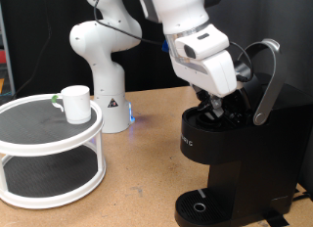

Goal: Make a cup of coffee with the keurig machine

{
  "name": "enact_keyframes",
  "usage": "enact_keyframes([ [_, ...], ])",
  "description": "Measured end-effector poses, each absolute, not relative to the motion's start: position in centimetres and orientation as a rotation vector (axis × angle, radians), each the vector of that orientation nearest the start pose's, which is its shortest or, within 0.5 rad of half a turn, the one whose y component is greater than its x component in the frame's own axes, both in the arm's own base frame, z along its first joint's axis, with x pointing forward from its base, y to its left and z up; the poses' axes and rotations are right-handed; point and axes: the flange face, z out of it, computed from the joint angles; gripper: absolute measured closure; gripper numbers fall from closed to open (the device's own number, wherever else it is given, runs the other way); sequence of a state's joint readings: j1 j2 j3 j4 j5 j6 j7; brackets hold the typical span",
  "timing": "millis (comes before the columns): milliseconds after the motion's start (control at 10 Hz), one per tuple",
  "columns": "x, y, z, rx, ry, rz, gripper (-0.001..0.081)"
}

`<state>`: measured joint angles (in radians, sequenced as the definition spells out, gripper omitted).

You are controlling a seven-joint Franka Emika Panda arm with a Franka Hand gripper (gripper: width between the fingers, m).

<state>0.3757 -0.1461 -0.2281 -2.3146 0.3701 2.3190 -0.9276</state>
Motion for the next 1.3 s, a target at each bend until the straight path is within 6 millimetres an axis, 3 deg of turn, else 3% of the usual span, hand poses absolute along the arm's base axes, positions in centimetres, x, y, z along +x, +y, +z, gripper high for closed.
enact_keyframes([
  [800,50.3,8.4,41.2,-2.700,-1.227,-0.235,0.0350],
  [1300,50.7,8.8,40.5,-2.725,-1.215,-0.273,0.0350],
])
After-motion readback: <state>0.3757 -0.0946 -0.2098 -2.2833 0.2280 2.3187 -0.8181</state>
